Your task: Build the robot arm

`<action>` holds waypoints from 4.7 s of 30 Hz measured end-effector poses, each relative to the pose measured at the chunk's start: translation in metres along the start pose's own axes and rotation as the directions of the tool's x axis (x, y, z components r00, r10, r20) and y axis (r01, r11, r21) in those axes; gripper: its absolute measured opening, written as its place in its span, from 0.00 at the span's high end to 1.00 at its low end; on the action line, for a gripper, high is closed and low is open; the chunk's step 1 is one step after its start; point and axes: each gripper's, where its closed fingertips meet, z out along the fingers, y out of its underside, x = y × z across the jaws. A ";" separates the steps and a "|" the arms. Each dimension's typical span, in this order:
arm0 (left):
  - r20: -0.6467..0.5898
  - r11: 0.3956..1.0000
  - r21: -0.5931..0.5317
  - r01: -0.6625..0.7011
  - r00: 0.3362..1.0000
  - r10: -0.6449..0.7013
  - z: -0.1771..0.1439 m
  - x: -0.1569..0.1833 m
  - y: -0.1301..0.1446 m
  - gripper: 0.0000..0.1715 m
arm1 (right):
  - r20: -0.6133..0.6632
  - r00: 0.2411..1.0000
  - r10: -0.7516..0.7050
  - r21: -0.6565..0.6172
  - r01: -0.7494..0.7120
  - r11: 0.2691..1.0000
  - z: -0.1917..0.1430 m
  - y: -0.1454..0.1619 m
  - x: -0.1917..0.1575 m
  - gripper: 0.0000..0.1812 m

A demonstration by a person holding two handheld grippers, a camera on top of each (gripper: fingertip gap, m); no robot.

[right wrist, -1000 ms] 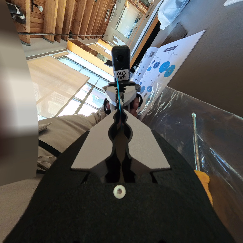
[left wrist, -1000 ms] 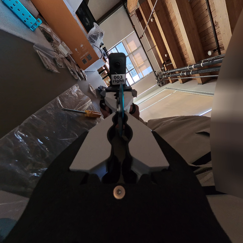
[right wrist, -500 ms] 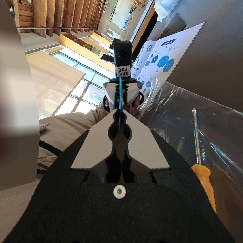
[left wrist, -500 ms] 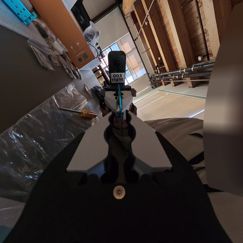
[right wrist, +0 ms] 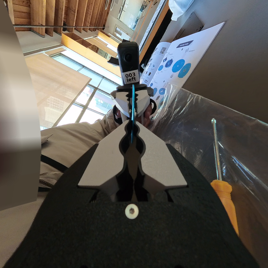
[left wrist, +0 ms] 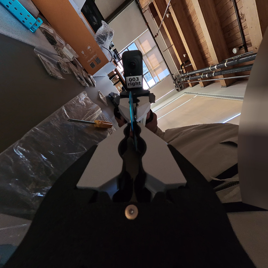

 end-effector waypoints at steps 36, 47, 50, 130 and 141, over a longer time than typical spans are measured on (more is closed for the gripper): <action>0.242 1.000 0.027 -0.007 0.970 0.000 -0.021 -0.028 -0.007 0.98 | -0.191 0.668 -0.719 -0.397 0.617 0.679 -0.012 0.023 0.011 0.87; 0.487 0.953 0.259 -0.157 0.873 0.011 -0.094 0.014 0.030 0.98 | -0.075 0.564 -0.823 -0.637 0.608 0.474 0.018 0.080 0.042 0.94; 0.488 0.938 0.316 -0.142 0.872 -0.032 -0.098 0.015 0.042 0.98 | -0.088 0.548 -0.832 -0.643 0.606 0.468 0.018 0.078 0.048 0.95; 0.558 0.915 0.318 -0.249 0.829 0.031 -0.093 0.021 0.062 0.98 | 0.459 0.307 -0.834 -0.882 0.270 -0.386 -0.080 0.082 0.069 0.98; 0.160 0.839 0.532 0.109 0.961 -0.227 -0.061 0.016 0.027 0.98 | -0.083 0.411 -0.908 -0.351 0.841 0.412 0.027 0.029 -0.036 0.98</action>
